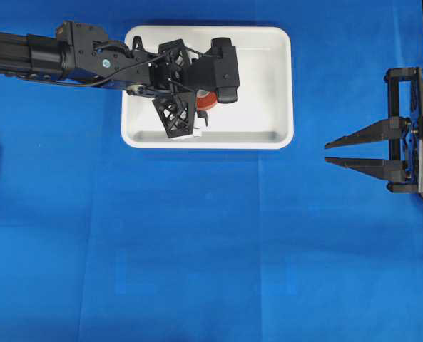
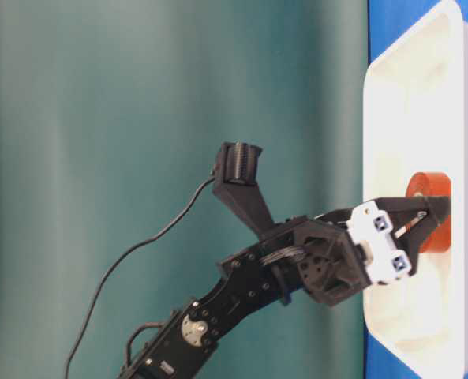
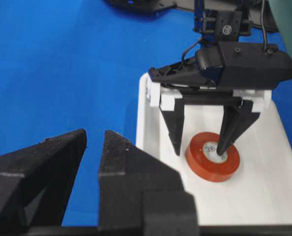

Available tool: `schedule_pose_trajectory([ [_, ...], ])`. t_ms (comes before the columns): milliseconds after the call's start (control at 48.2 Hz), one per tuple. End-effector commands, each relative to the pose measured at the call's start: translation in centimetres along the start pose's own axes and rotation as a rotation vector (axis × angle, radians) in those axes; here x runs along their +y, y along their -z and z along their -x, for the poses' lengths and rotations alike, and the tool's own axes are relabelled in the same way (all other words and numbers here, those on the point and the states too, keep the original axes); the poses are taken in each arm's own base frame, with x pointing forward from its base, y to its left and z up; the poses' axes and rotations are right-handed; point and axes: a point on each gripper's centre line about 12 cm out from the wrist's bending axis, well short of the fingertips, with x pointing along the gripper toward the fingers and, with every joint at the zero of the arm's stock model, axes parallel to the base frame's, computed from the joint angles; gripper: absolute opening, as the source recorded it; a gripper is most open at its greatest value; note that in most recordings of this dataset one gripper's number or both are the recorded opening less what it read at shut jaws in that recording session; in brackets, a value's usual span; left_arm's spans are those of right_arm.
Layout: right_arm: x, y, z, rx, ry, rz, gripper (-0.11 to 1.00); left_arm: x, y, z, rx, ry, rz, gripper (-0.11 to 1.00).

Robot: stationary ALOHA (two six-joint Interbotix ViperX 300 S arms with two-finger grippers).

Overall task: Place one roll of tape in the white case with the left arm.
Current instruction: 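Lower the tape roll onto the tray floor and open the left gripper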

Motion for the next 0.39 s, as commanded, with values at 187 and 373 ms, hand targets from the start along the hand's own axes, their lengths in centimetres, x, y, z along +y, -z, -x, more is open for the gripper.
schedule_pose_trajectory([
  [187,-0.1,-0.5,-0.1,-0.012,0.004,-0.004,-0.11,-0.2,-2.9,8.6,-0.197,-0.01,0.003,0.62],
  [373,-0.1,-0.5,-0.1,-0.015,0.004,-0.004,-0.11,-1.6,-2.7,13.3,-0.302,0.005,-0.024,0.62],
])
